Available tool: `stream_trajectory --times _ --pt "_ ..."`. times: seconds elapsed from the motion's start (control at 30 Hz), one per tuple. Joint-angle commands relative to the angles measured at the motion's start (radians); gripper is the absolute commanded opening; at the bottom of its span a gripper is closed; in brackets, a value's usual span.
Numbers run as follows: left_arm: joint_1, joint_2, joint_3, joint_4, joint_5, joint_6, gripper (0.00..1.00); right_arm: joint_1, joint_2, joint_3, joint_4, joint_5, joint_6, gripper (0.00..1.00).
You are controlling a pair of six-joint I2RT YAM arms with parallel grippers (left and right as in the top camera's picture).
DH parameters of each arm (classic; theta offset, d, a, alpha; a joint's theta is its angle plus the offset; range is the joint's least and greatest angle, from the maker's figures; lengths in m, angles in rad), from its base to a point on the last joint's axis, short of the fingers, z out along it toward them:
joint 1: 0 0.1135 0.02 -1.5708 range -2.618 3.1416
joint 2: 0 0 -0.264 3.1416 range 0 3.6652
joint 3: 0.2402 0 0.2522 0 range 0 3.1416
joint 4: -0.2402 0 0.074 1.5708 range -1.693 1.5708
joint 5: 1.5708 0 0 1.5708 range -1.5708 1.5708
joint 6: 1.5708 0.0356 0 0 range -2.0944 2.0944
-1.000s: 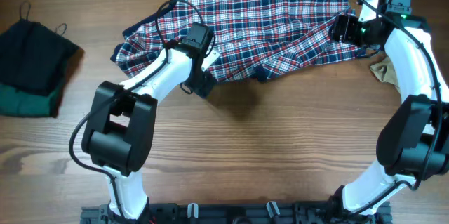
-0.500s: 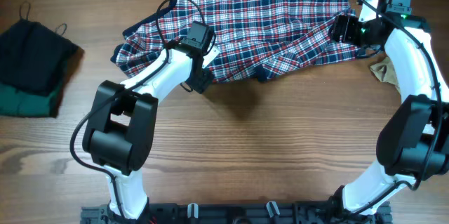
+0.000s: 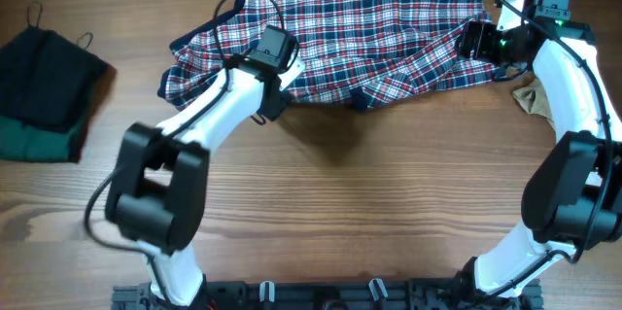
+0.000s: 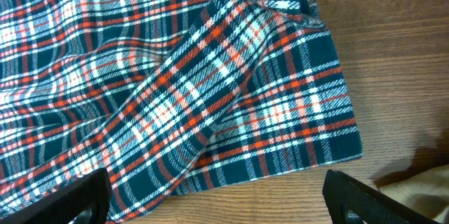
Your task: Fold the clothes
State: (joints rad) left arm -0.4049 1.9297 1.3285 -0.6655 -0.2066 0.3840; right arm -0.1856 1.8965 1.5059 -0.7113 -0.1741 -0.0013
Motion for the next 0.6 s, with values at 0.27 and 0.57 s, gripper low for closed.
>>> stream_trajectory --times 0.27,0.57 --pt "0.005 -0.113 0.011 0.074 -0.018 0.032 0.04 0.006 -0.006 -0.010 0.000 0.021 0.004 0.97" --pt "0.110 -0.106 0.011 0.210 0.182 0.032 0.04 0.006 -0.006 -0.010 0.019 0.051 0.002 0.97"
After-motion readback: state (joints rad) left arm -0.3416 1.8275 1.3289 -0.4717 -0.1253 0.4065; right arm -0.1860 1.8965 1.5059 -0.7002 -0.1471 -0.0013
